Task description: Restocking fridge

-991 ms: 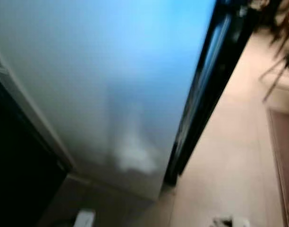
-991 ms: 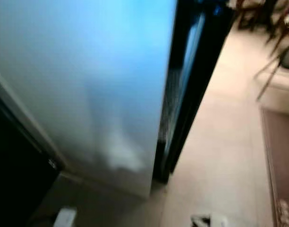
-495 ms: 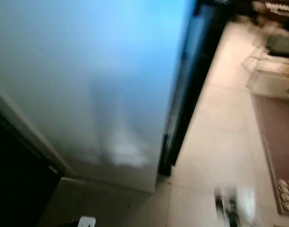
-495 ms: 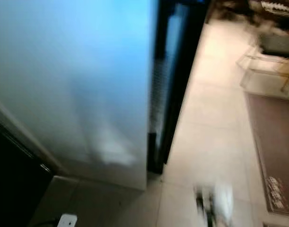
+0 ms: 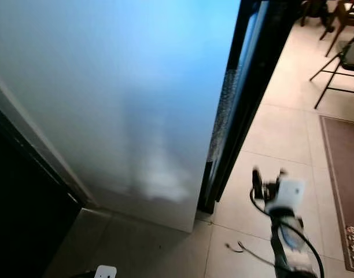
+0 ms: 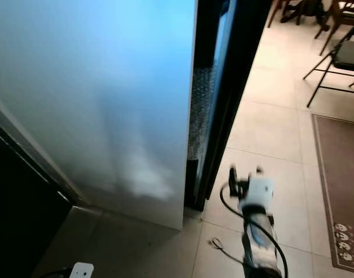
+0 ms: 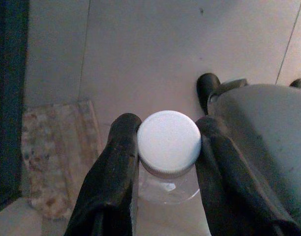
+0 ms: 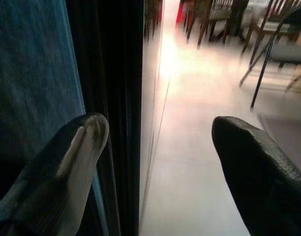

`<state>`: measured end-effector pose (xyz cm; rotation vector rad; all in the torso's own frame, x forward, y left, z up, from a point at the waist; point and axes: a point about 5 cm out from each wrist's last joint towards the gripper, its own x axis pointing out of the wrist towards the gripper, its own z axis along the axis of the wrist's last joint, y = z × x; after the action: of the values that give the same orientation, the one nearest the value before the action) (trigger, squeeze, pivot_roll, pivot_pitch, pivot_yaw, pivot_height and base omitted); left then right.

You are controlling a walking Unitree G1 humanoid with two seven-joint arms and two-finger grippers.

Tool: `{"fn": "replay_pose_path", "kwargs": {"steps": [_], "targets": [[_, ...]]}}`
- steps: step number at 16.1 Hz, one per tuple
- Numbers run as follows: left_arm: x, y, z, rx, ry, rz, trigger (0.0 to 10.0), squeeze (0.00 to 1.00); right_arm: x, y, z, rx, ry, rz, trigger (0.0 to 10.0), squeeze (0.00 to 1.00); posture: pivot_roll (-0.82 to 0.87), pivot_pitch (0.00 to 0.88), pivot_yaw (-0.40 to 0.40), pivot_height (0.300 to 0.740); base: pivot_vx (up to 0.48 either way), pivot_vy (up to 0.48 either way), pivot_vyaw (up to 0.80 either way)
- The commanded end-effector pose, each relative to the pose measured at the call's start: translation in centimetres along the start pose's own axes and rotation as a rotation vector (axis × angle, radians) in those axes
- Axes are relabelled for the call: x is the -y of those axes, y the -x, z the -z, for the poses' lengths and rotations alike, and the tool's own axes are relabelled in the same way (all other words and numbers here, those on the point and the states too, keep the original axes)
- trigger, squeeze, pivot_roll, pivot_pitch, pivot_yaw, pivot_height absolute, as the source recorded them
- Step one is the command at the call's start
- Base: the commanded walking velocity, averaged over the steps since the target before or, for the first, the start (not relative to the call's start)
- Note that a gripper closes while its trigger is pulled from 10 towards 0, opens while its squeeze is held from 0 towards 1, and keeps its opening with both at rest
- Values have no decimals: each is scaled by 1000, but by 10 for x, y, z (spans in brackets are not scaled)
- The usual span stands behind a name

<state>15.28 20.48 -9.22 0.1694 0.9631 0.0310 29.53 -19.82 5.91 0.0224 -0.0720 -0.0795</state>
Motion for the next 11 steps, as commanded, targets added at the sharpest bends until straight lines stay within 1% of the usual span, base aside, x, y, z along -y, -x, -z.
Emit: {"fn": "replay_pose_path", "kwargs": {"steps": [1, 3, 8, 11], "targets": [[0, 2, 10, -32, 2, 3, 10000, 0, -6, 1, 0, -3, -3, -4, 10000, 0, 0, 87, 3, 740, 0, 0, 0], [0, 2, 11, -38, 2, 11, 10000, 0, -8, -2, -4, 8, -15, 13, 10000, 0, 3, 80, 4, 740, 0, 0, 0], [-2, 2, 11, -43, -10, 8, 10000, 0, -7, -2, -7, 7, -9, 33, 10000, 0, 3, 89, 7, 740, 0, 0, 0], [-2, 2, 11, -42, -7, 8, 10000, 0, -6, -1, -5, -7, -11, 46, 10000, 0, 3, 95, 10, 740, 266, 0, 0]]}}
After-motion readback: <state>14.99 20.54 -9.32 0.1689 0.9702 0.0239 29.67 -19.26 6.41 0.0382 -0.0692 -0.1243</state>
